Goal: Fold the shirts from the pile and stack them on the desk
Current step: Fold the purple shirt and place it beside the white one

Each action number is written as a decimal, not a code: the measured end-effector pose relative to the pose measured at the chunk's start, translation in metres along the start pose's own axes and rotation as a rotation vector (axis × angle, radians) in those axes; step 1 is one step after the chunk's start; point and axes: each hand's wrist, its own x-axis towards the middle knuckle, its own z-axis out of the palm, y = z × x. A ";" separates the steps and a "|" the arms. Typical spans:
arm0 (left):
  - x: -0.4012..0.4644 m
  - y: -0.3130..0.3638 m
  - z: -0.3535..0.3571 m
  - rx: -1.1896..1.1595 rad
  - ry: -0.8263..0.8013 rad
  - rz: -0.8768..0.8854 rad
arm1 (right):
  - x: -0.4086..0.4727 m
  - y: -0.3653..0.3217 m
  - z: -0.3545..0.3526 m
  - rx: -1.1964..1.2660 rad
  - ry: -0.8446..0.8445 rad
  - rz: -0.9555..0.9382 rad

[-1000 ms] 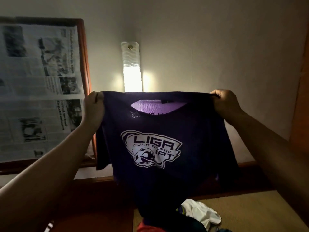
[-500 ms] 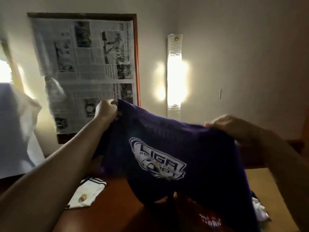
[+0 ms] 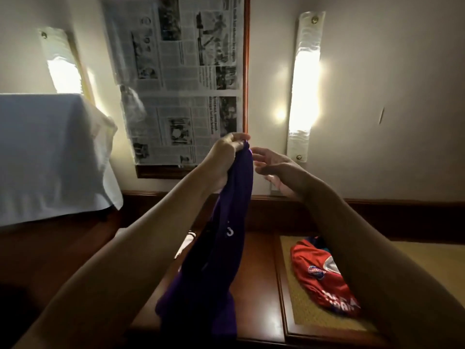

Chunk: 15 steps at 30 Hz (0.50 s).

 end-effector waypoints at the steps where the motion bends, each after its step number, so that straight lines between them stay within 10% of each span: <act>1: -0.001 0.003 -0.005 0.044 0.013 0.028 | 0.005 -0.003 0.004 0.049 -0.046 0.010; 15: -0.040 -0.066 -0.039 0.302 0.512 0.331 | 0.005 0.026 0.070 -0.008 -0.237 0.112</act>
